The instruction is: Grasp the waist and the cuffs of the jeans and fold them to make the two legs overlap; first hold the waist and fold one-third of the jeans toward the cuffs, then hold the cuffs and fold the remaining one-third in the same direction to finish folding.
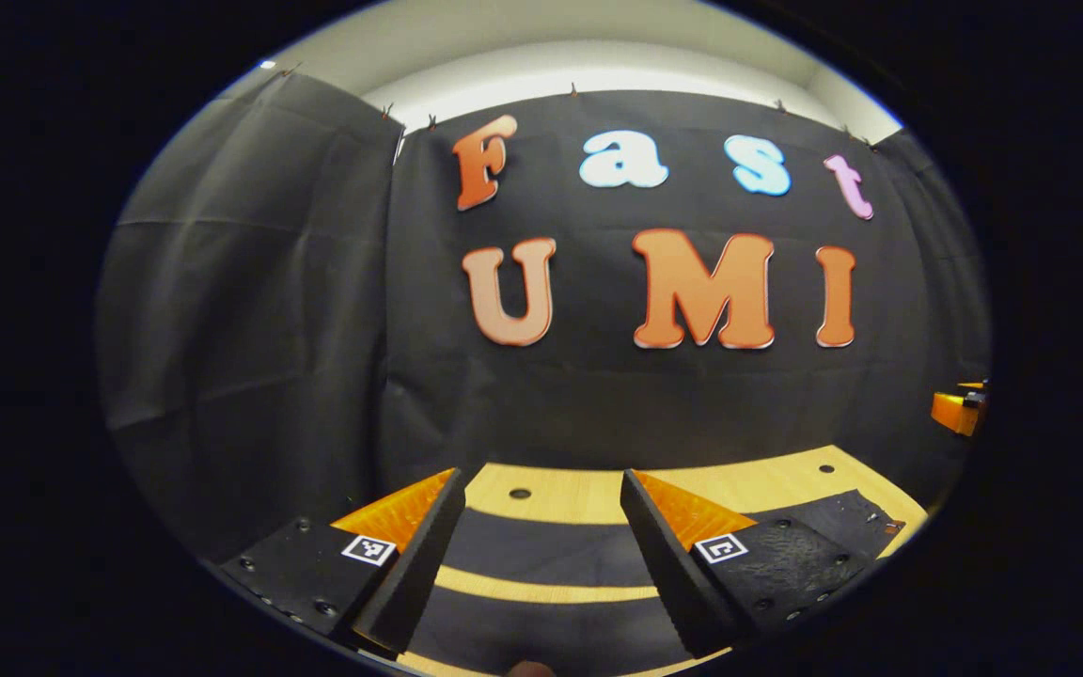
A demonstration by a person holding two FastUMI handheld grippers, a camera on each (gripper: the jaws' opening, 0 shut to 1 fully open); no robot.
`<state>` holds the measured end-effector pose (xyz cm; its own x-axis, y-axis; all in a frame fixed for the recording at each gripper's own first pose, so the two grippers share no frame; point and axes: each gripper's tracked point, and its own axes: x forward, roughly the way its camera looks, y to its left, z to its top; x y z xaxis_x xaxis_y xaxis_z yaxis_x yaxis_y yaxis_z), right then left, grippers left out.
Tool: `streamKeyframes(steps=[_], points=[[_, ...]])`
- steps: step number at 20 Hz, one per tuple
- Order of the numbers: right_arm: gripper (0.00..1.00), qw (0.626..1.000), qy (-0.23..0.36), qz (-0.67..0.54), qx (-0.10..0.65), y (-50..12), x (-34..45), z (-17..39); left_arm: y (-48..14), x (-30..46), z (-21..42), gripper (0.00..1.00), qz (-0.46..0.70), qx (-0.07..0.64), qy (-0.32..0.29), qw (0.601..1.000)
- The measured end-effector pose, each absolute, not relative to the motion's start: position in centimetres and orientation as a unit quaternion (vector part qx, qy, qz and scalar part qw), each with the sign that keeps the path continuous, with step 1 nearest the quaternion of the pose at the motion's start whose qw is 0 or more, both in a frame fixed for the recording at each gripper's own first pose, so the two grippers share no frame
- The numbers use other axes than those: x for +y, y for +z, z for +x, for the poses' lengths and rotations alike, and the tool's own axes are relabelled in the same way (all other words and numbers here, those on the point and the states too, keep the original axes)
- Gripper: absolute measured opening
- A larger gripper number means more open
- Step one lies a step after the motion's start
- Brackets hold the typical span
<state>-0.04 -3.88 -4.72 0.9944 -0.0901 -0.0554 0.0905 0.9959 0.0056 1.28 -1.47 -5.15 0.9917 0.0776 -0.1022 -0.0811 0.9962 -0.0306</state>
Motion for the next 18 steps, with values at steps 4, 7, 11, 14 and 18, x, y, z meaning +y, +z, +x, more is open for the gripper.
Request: streamKeyframes(steps=[4, 7, 11, 14, 18], points=[[0.98, 0.992, -0.067, 0.036, 0.105, -9.0, -7.5, 0.8, -10.1, 0.6, 1.4, 0.99, -0.051, 0.134, 0.074, 0.987], [0.98, 0.979, -0.082, 0.08, 0.171, -13.0, -9.8, 1.4, -14.0, 2.7, 1.5, 1.0, -0.066, 0.193, 0.105, 0.973], [0.98, 0.958, -0.106, 0.107, 0.245, -18.1, -13.0, 2.1, -19.3, 5.0, 1.2, 1.0, -0.09, 0.269, 0.14, 0.949], [0.98, 0.937, -0.116, 0.141, 0.299, -21.6, -14.7, 2.4, -23.5, 6.5, 1.2, 1.0, -0.11, 0.317, 0.168, 0.927], [0.98, 0.903, -0.132, 0.19, 0.362, -26.5, -17.0, 2.5, -28.1, 7.9, 1.2, 1.0, -0.158, 0.377, 0.198, 0.891]])
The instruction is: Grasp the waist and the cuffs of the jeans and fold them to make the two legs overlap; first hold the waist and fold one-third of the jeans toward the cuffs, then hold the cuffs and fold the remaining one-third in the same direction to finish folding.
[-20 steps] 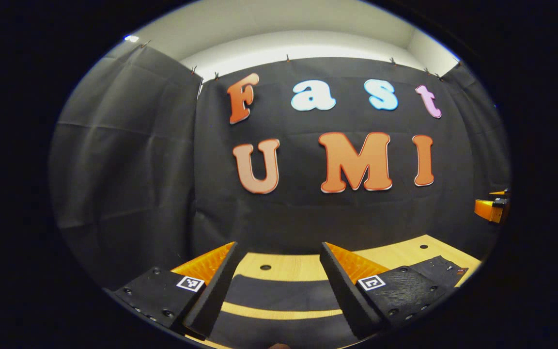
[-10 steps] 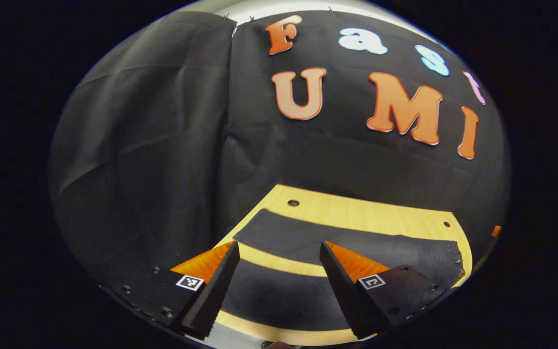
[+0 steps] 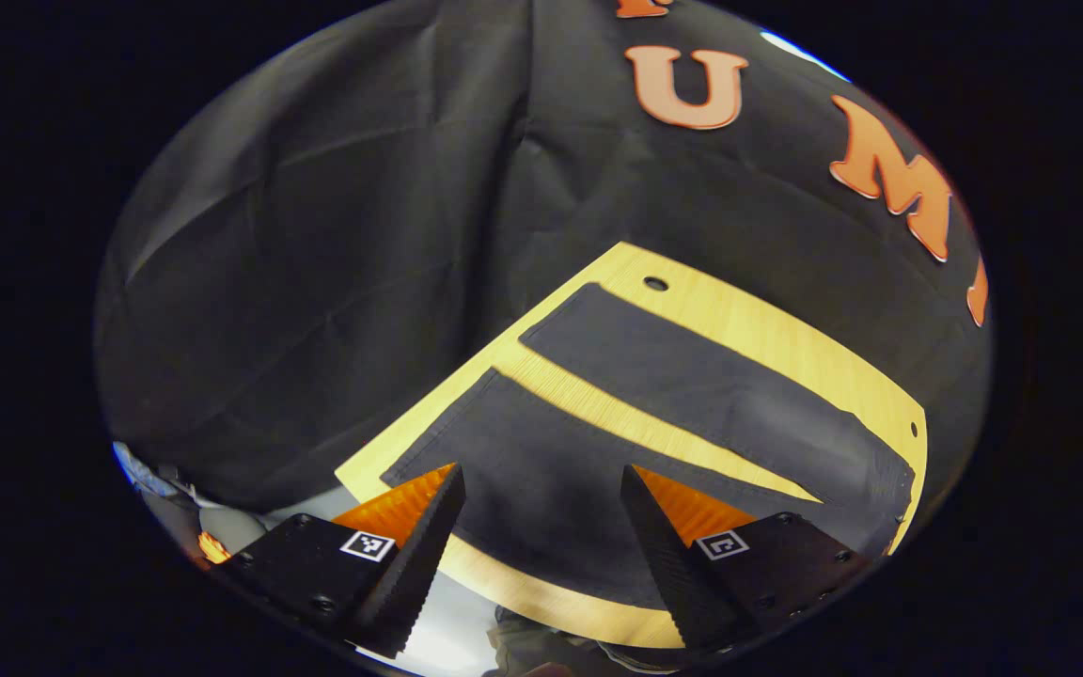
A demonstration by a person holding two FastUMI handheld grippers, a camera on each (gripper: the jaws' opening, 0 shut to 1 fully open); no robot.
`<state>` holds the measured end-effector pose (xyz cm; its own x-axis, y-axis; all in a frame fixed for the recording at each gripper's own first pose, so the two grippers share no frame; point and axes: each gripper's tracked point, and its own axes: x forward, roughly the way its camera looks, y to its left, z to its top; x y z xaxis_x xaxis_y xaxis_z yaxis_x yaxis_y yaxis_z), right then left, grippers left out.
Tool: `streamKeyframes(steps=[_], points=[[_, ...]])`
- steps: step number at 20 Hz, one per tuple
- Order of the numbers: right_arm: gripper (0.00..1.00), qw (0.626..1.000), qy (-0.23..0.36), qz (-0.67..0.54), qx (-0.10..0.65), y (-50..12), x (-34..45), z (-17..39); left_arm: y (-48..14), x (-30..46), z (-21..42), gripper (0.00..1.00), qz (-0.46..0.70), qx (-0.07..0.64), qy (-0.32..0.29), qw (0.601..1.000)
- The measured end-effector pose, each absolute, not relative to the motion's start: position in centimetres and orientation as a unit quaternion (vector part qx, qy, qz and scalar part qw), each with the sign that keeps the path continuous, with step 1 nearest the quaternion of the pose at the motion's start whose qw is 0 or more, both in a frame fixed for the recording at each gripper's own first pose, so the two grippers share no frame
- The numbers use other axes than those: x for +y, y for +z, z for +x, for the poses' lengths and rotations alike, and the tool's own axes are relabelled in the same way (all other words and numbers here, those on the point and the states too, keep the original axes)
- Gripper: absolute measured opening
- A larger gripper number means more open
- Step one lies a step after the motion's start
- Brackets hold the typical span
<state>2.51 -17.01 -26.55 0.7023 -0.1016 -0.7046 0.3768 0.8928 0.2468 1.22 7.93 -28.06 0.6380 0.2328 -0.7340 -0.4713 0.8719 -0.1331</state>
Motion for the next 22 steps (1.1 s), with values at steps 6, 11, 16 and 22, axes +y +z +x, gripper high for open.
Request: streamKeyframes(steps=[6, 11, 16, 22], points=[[0.98, 0.863, -0.141, 0.221, 0.432, -31.5, -19.5, 3.0, -33.1, 8.9, 0.2, 0.99, -0.227, 0.457, 0.243, 0.825], [0.98, 0.828, -0.152, 0.258, 0.474, -34.8, -19.6, 2.9, -34.9, 11.5, 0.2, 0.99, -0.279, 0.501, 0.268, 0.774], [0.98, 0.806, -0.179, 0.271, 0.496, -36.5, -20.6, 2.8, -37.4, 14.0, 0.9, 0.99, -0.301, 0.54, 0.293, 0.729], [0.98, 0.791, -0.21, 0.268, 0.507, -38.0, -22.0, 3.5, -39.2, 15.8, 1.7, 0.99, -0.318, 0.556, 0.326, 0.696]])
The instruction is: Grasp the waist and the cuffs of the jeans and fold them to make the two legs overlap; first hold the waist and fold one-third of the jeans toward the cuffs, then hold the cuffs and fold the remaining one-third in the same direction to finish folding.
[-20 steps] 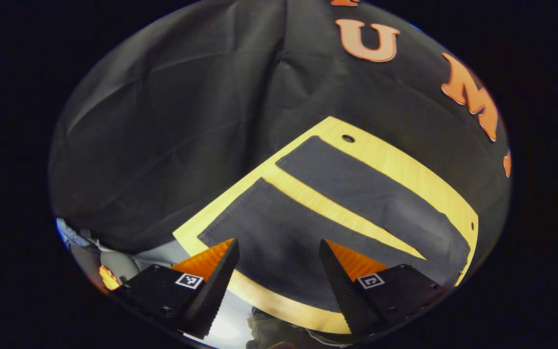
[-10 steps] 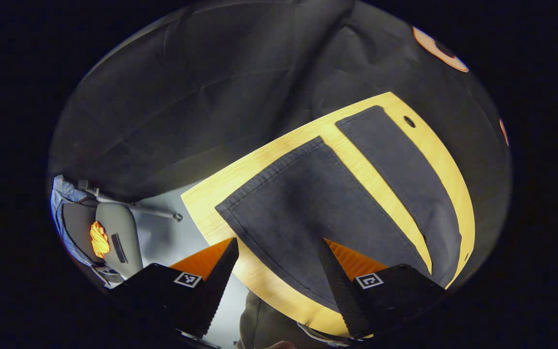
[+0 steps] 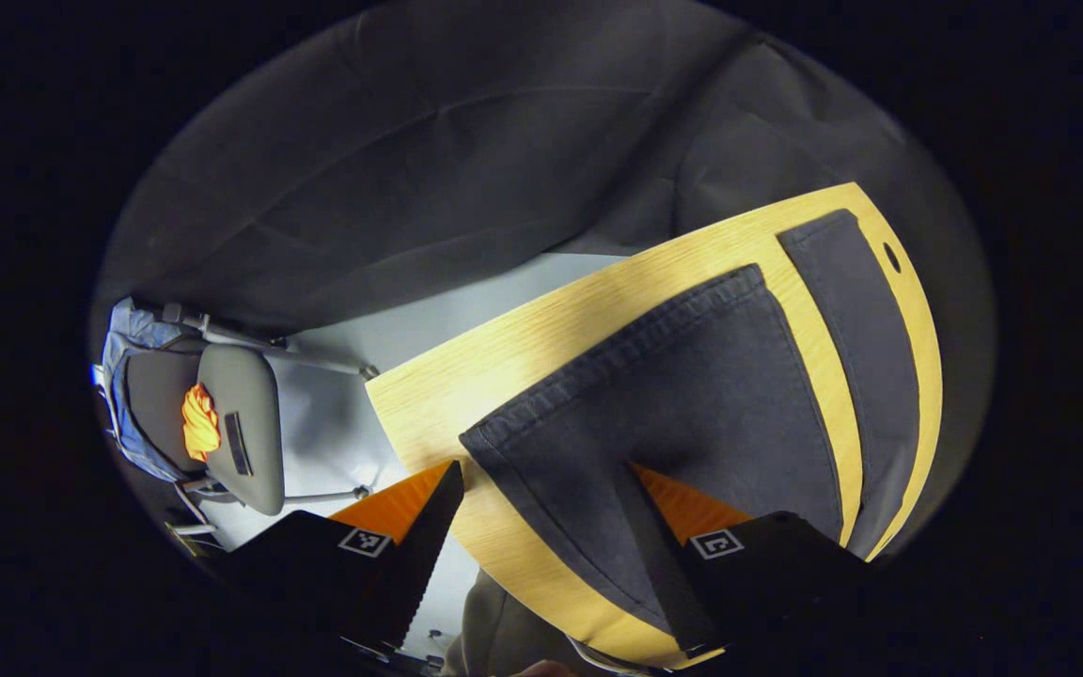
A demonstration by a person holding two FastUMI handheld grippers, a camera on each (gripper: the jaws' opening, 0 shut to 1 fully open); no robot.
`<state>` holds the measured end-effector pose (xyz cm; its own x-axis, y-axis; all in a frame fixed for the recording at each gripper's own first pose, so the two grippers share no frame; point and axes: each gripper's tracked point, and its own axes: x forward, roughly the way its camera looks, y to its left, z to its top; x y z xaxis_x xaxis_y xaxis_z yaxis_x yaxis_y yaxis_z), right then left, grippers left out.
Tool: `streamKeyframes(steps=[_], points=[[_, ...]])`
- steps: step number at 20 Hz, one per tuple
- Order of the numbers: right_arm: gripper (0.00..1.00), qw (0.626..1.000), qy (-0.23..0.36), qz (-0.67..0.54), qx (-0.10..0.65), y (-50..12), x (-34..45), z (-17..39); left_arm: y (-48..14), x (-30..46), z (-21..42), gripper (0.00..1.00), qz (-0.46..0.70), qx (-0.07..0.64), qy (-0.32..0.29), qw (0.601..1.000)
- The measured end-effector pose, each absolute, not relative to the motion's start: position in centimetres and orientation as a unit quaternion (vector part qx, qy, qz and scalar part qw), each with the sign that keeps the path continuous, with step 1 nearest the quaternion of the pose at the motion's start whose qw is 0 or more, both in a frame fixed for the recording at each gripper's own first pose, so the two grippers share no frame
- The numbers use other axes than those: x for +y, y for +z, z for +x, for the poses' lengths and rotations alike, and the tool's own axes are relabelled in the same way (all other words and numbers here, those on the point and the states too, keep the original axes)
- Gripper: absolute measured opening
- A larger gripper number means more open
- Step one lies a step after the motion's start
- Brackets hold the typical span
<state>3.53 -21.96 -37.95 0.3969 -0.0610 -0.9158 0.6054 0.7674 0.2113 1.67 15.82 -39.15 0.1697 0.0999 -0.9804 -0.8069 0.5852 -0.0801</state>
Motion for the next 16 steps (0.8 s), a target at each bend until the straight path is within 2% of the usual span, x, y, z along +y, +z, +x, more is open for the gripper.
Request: streamKeyframes(steps=[8, 9, 10, 12, 13, 15, 16], points=[[0.98, 0.765, -0.252, 0.269, 0.528, -39.8, -23.2, 3.5, -39.2, 15.7, 2.0, 0.95, -0.331, 0.56, 0.34, 0.679], [0.9, 0.764, -0.26, 0.264, 0.529, -40.5, -23.4, 3.6, -39.1, 15.5, 2.0, 0.9, -0.331, 0.561, 0.34, 0.678], [0.94, 0.762, -0.272, 0.255, 0.53, -40.5, -23.5, 3.5, -39.0, 15.7, 2.2, 0.88, -0.329, 0.56, 0.339, 0.681], [0.89, 0.761, -0.29, 0.234, 0.531, -40.5, -23.4, 3.3, -38.8, 15.3, 2.9, 0.8, -0.323, 0.551, 0.333, 0.694], [0.79, 0.758, -0.29, 0.234, 0.535, -40.7, -23.2, 3.5, -38.9, 14.9, 3.8, 0.56, -0.321, 0.542, 0.325, 0.705], [0.52, 0.747, -0.295, 0.256, 0.538, -40.6, -22.8, 3.4, -38.9, 14.6, 4.6, 0.08, -0.299, 0.535, 0.317, 0.723], [0.39, 0.743, -0.291, 0.29, 0.529, -40.5, -22.8, 3.6, -38.9, 14.8, 4.6, 0.08, -0.294, 0.529, 0.308, 0.734]])
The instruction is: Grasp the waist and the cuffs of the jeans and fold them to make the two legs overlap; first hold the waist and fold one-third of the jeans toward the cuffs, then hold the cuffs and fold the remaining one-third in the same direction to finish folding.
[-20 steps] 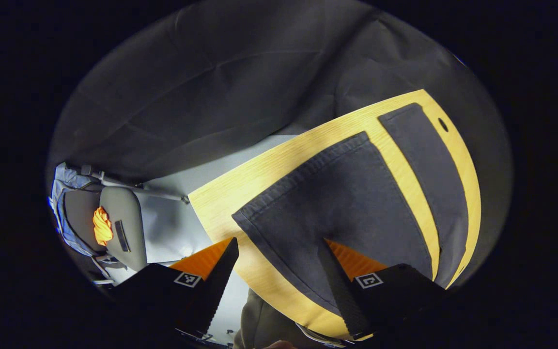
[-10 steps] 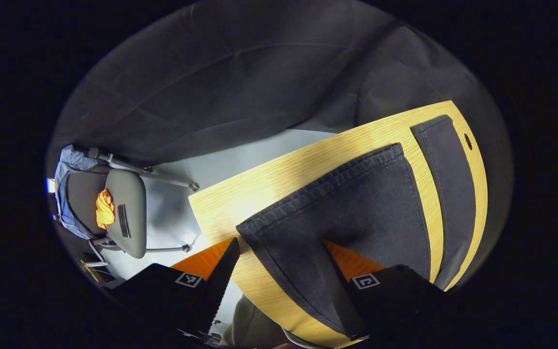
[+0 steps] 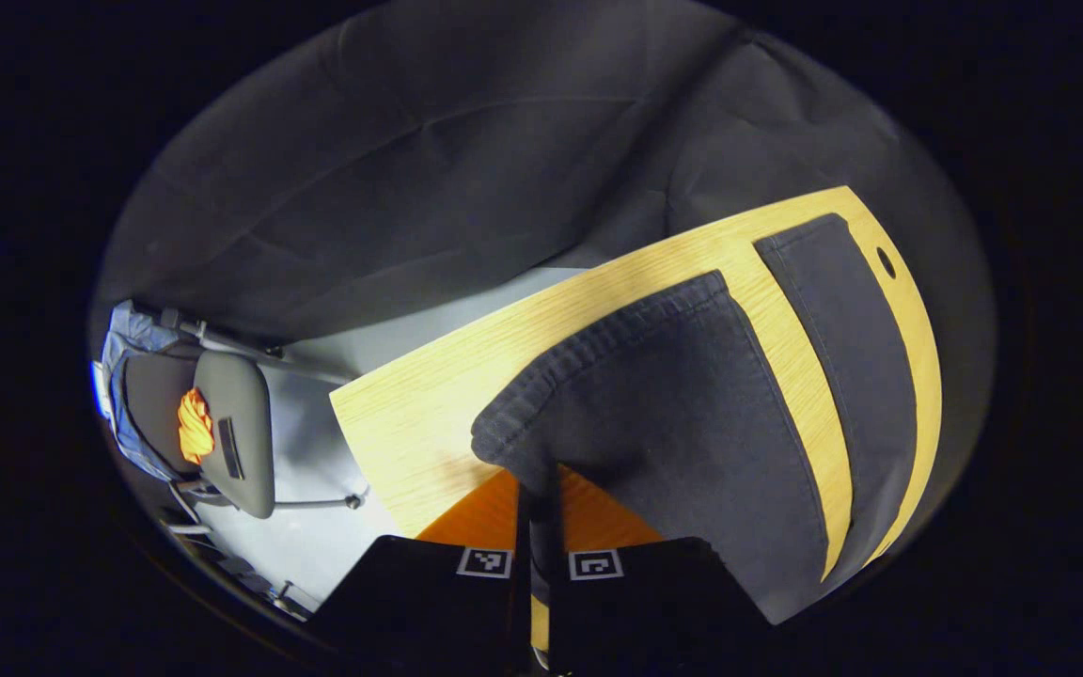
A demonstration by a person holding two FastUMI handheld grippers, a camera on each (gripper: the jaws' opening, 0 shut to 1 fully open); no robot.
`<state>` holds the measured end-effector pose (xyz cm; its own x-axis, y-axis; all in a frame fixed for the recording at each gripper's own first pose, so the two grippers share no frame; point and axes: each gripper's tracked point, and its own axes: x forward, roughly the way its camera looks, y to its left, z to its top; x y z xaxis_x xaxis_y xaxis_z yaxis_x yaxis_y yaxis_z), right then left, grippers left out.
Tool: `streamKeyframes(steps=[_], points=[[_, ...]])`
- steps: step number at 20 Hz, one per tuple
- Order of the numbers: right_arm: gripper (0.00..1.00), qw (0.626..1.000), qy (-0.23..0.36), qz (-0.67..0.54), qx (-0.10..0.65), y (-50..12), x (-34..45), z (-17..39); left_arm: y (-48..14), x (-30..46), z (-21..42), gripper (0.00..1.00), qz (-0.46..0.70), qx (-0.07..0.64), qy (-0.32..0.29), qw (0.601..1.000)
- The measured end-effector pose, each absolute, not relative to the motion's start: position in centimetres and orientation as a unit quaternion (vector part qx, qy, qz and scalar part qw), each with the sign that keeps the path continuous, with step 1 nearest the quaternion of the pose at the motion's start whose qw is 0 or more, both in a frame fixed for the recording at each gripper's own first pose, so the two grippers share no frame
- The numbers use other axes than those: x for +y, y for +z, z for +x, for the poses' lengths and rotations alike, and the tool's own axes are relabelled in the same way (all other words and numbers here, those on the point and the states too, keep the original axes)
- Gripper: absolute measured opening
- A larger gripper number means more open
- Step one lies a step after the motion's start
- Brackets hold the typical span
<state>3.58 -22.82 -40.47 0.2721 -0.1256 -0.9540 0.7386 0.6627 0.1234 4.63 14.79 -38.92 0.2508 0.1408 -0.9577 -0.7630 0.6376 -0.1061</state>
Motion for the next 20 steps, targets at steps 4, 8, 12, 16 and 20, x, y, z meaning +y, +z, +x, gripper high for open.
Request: streamKeyframes(steps=[4, 8, 12, 16, 20], points=[[0.24, 0.688, -0.253, 0.493, 0.469, -39.9, -21.3, 4.5, -38.2, 14.2, 4.9, 0.01, -0.354, 0.499, 0.258, 0.748], [0.24, 0.727, -0.216, 0.519, 0.394, -36.9, -20.9, 5.5, -35.3, 13.9, 6.3, 0.01, -0.402, 0.447, 0.221, 0.768], [0.24, 0.74, -0.201, 0.522, 0.373, -32.8, -20.1, 6.1, -30.6, 13.6, 8.5, 0.01, -0.416, 0.403, 0.174, 0.796], [0.22, 0.753, -0.183, 0.523, 0.356, -30.2, -19.2, 7.5, -27.6, 13.0, 11.3, 0.0, -0.427, 0.379, 0.141, 0.809], [0.17, 0.752, -0.178, 0.532, 0.345, -27.9, -18.1, 8.9, -25.2, 12.8, 13.7, 0.01, -0.45, 0.362, 0.121, 0.808]])
